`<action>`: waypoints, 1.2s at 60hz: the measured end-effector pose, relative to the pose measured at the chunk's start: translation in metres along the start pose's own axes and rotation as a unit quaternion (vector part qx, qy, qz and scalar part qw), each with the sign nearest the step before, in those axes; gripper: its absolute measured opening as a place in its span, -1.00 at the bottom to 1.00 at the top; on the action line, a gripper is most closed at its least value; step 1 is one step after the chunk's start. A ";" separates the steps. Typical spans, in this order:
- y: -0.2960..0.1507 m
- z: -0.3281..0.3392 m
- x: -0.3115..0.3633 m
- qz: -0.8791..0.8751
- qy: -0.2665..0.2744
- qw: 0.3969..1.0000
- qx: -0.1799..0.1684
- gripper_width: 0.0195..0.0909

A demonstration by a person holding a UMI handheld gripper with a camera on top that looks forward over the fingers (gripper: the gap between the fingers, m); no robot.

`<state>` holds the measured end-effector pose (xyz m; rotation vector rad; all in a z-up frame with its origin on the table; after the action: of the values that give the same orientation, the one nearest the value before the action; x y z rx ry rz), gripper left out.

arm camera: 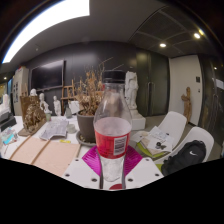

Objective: Pour water

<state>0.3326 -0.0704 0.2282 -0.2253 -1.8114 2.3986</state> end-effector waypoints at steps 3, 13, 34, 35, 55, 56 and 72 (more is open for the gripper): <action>0.031 -0.010 -0.003 0.016 0.008 1.000 0.006 -0.88; 0.091 -0.030 -0.007 0.027 0.017 0.998 0.050 -0.88; 0.124 -0.037 -0.012 0.020 0.038 0.998 0.047 -0.59; 0.124 -0.037 -0.012 0.021 0.039 0.998 0.047 -0.52; 0.098 0.014 -0.012 0.035 0.069 0.994 0.079 0.85; 0.094 0.018 -0.010 0.036 0.069 0.993 0.083 0.85; 0.068 0.133 0.031 0.045 0.055 0.989 0.133 0.86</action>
<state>0.2750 -0.2087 0.1971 -0.4093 -1.4449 2.5980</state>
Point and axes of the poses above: the point between the fingertips, and its own axes, seen from behind it with the camera up: x to the left, y down, z backward, against the way the camera looks, the point moved 9 cm from there along z, backward, against the way the camera looks, and after that the axes turned 13 degrees about y, right-handed, at the moved point
